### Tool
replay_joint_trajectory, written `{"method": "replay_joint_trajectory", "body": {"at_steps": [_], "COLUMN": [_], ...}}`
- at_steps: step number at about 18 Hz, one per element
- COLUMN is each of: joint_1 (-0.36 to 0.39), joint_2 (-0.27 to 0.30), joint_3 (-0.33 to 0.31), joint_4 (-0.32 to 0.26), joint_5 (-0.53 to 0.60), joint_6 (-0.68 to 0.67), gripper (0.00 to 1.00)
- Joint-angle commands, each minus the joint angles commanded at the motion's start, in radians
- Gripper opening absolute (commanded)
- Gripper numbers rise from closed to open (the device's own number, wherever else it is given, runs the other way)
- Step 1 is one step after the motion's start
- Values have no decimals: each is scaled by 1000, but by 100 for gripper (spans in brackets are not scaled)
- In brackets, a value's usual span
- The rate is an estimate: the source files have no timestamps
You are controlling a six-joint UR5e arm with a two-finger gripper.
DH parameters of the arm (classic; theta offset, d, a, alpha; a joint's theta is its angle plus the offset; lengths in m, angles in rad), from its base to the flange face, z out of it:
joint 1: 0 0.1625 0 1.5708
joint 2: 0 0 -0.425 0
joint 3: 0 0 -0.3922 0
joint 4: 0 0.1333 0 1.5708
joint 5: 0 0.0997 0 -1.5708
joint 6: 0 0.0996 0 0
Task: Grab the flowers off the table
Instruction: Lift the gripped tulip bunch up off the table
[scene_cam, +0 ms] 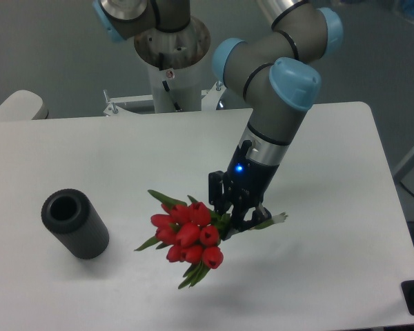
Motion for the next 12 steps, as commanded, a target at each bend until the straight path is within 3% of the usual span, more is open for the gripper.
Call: {"method": "replay_joint_trajectory", "body": {"at_steps": [6, 12], "joint_1": [31, 54], "joint_2": [2, 5], "joint_3": [6, 5], "joint_4": [0, 0], "joint_5": [-104, -112], "joint_6": [-57, -58], "gripper": [33, 33]}}
